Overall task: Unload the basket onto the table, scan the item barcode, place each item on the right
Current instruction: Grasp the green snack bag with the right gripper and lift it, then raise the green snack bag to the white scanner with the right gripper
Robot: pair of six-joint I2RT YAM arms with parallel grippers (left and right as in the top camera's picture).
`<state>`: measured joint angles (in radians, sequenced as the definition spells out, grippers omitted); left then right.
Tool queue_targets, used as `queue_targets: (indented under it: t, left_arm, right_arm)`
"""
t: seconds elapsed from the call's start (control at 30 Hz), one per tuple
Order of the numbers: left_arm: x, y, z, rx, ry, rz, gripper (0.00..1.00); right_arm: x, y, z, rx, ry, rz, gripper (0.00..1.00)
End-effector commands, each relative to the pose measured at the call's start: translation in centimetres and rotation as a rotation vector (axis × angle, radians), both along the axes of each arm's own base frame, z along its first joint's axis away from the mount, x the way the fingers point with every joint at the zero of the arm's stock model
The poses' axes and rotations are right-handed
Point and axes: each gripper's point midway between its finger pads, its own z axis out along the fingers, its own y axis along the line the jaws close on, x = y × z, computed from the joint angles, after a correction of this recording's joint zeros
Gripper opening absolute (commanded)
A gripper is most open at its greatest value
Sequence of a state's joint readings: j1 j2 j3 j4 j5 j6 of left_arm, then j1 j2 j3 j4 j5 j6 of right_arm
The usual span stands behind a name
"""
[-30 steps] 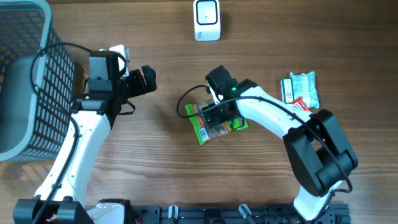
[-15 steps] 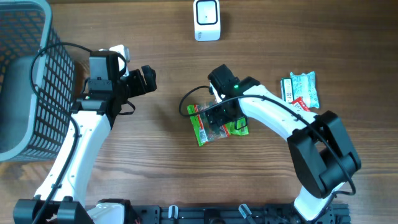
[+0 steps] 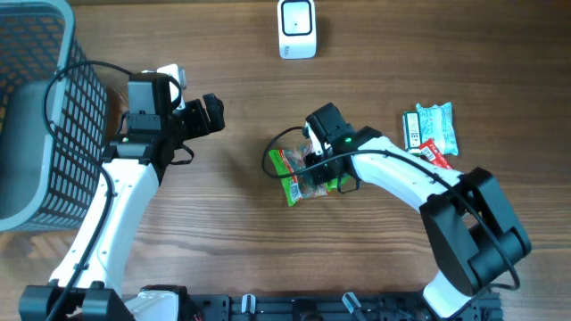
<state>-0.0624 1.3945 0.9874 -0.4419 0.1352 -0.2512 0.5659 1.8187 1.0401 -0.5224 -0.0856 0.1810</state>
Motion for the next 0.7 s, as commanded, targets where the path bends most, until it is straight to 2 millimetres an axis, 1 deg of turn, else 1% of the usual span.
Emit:
queue_targets:
  t: [0.0, 0.1, 0.13, 0.2, 0.23, 0.27, 0.37, 0.4, 0.43, 0.47, 0.53, 0.6, 0.67]
  left_arm:
    - [0.2, 0.3, 0.6, 0.009, -0.019, -0.001, 1.00]
    - [0.2, 0.3, 0.6, 0.009, -0.019, -0.001, 1.00]
    - [0.2, 0.3, 0.6, 0.009, -0.019, -0.001, 1.00]
    - [0.2, 0.3, 0.6, 0.009, -0.019, -0.001, 1.00]
    - [0.2, 0.3, 0.6, 0.009, -0.019, -0.001, 1.00]
    - [0.2, 0.3, 0.6, 0.009, -0.019, -0.001, 1.00]
    - [0.2, 0.3, 0.6, 0.009, -0.019, -0.001, 1.00]
    - [0.2, 0.3, 0.6, 0.009, -0.019, -0.001, 1.00]
    - [0.2, 0.3, 0.6, 0.009, -0.019, -0.001, 1.00]
    - [0.2, 0.3, 0.6, 0.009, -0.019, -0.001, 1.00]
    - [0.2, 0.3, 0.6, 0.009, -0.019, -0.001, 1.00]
    - [0.2, 0.3, 0.6, 0.009, -0.019, -0.001, 1.00]
    - [0.2, 0.3, 0.6, 0.009, -0.019, -0.001, 1.00]
  right_arm:
    - [-0.3, -0.3, 1.1, -0.016, 0.001, 0.049, 0.04]
    - [1.5, 0.8, 6.7, 0.054, -0.123, 0.058, 0.04]
    - [2.0, 1.1, 9.2, 0.090, -0.184, 0.058, 0.04]
    - [2.1, 1.2, 12.9, 0.140, -0.271, 0.059, 0.04]
    - [1.9, 1.0, 14.3, 0.152, -0.303, 0.072, 0.04]
    - [1.7, 0.9, 15.2, 0.156, -0.327, 0.091, 0.04]
    - [1.3, 0.7, 19.1, 0.173, -0.461, 0.181, 0.04]
    - [1.3, 0.7, 20.3, 0.191, -0.495, 0.179, 0.04]
    - [1.2, 0.6, 21.3, 0.206, -0.524, 0.177, 0.04]
    - [1.2, 0.6, 21.8, 0.212, -0.537, 0.177, 0.05]
    - [1.1, 0.5, 21.9, 0.194, -0.557, 0.217, 0.04]
    - [1.2, 0.6, 22.1, 0.196, -0.565, 0.219, 0.04]
    - [1.5, 0.8, 23.4, 0.222, -0.614, 0.215, 0.05]
